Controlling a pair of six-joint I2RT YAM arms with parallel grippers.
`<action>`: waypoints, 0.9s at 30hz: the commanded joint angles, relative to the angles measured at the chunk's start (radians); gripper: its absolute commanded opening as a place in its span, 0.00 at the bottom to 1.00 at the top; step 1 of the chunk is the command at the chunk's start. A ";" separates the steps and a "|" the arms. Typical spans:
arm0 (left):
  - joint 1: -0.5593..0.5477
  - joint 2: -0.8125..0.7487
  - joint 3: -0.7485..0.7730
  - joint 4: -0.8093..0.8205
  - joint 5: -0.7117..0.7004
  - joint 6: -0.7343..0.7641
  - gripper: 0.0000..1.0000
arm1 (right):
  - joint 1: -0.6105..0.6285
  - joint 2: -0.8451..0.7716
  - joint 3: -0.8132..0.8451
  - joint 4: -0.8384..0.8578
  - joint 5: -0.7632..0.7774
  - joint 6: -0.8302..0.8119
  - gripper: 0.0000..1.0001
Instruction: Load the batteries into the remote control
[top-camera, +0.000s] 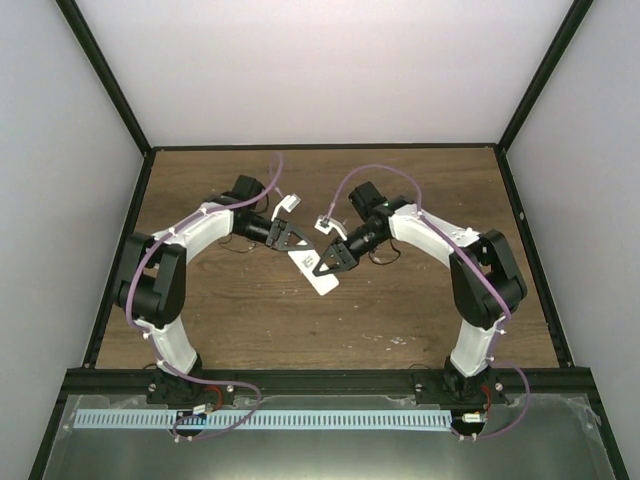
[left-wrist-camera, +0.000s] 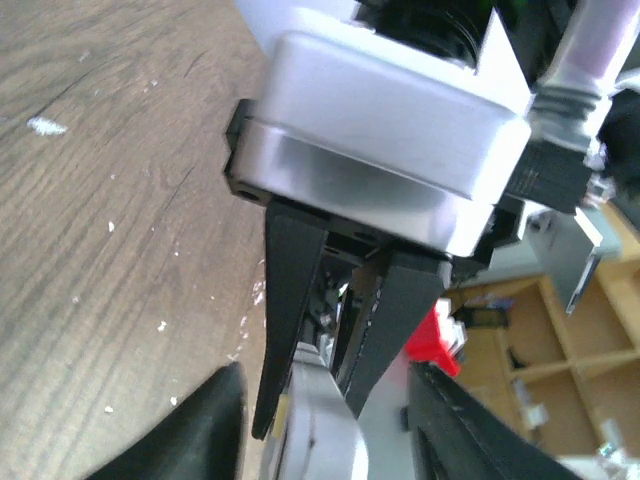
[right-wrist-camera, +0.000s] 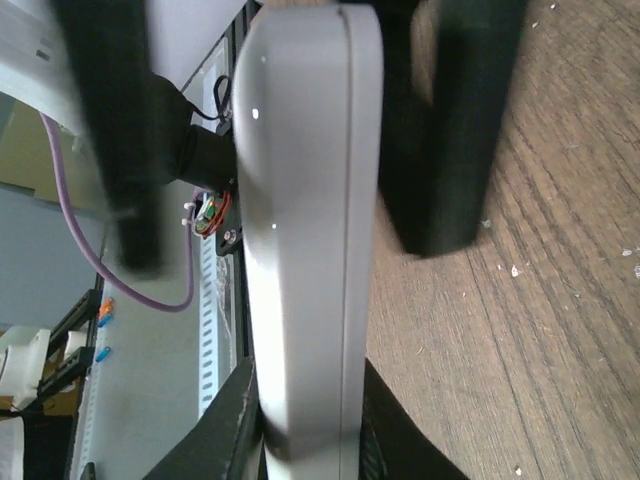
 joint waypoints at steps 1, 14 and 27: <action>-0.007 -0.037 0.014 0.013 0.002 -0.006 0.56 | 0.019 -0.005 0.026 0.019 0.034 -0.003 0.01; 0.259 -0.274 -0.295 0.499 -0.209 -0.398 0.75 | -0.014 -0.099 -0.035 0.121 0.346 0.096 0.01; 0.308 -0.580 -0.344 0.555 -0.718 -0.625 0.75 | 0.143 -0.019 0.049 0.179 1.147 0.225 0.01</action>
